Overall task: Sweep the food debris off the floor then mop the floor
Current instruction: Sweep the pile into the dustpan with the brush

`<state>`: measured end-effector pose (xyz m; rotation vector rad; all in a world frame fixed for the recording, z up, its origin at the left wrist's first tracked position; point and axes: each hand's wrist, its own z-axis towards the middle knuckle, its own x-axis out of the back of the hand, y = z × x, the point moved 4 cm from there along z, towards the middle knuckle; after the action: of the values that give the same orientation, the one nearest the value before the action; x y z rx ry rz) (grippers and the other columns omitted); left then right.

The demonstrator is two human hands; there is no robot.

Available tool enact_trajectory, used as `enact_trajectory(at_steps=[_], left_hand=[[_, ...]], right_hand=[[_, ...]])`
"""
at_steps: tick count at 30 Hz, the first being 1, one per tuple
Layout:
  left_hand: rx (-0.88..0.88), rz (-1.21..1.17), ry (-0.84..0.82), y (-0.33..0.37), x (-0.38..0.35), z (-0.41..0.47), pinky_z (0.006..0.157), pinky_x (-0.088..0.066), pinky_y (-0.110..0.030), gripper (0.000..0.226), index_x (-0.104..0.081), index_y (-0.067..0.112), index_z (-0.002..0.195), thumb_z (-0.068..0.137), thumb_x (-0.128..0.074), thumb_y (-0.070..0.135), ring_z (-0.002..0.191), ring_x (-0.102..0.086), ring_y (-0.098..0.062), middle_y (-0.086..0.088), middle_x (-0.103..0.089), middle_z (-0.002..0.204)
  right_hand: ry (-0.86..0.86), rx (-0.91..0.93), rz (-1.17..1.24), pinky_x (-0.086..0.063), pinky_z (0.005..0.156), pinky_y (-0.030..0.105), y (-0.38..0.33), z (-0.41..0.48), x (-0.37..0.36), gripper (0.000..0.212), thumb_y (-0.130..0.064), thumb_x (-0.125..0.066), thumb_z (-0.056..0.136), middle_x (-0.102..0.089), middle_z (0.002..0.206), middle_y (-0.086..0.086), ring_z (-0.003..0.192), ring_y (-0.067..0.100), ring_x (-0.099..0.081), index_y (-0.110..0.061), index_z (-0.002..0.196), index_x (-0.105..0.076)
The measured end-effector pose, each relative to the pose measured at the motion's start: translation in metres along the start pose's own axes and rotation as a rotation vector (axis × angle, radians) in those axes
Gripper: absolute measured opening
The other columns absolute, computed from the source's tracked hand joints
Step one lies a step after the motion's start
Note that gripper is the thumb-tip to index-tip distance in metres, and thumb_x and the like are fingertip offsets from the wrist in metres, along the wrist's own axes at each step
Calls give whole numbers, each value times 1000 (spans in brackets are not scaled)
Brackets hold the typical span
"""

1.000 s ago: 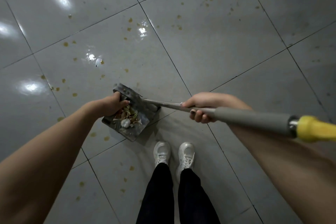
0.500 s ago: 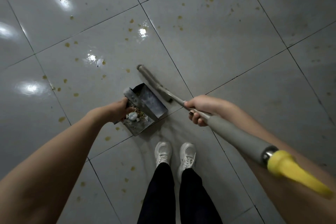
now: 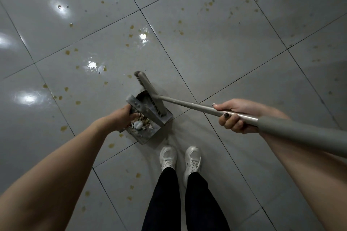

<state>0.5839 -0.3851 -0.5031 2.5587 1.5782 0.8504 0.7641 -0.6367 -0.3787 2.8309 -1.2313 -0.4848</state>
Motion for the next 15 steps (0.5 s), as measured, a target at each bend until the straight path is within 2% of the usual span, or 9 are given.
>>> enact_trajectory(at_steps=[2,4,6,8,11,13,15], left_hand=[[-14,8,17,11,8,-10,85,-46,-37,34,-41,8,125,97,-46,27,94,-55,-27,-13,-57,111],[-18,25,43,24,18,-23,82,-44,-36,33,-42,8,122,97,-46,28,90,-53,-24,-11,-57,107],[-26,42,72,37,31,-38,80,-44,-36,32,-44,6,119,97,-46,29,88,-52,-23,-12,-57,106],[-51,28,98,52,43,-56,81,-46,-37,32,-45,6,118,97,-46,30,88,-54,-24,-10,-56,102],[-79,3,132,74,65,-83,84,-50,-38,31,-46,8,115,97,-45,33,94,-57,-25,-9,-57,103],[-106,-29,162,89,78,-101,81,-50,-36,26,-48,11,110,96,-45,33,90,-56,-23,-5,-57,97],[-142,-49,185,105,89,-118,79,-51,-36,21,-49,13,103,97,-44,32,85,-56,-22,-2,-56,88]], right_hand=[[2,22,34,-28,22,9,3,-14,3,58,-38,-33,100,-38,32,-3,18,4,-35,-8,53,-52],[-31,13,77,-29,21,10,5,-28,1,72,-39,-31,99,-40,30,-1,18,6,-37,-5,40,-54],[-59,7,120,-32,22,12,5,-43,0,71,-37,-33,97,-41,31,0,19,7,-40,-3,37,-52],[-76,33,175,-36,24,14,5,-60,-1,62,-32,-38,93,-43,33,1,21,9,-43,-1,41,-51],[-51,144,287,-40,26,16,-2,-82,-4,62,-32,-40,97,-45,40,1,25,8,-47,0,45,-52],[-64,217,350,-41,27,17,-8,-94,-11,62,-31,-39,98,-47,40,2,27,8,-50,0,47,-54],[-65,305,382,-42,28,18,-15,-105,-22,53,-28,-33,101,-50,40,3,27,9,-51,-2,60,-57]])
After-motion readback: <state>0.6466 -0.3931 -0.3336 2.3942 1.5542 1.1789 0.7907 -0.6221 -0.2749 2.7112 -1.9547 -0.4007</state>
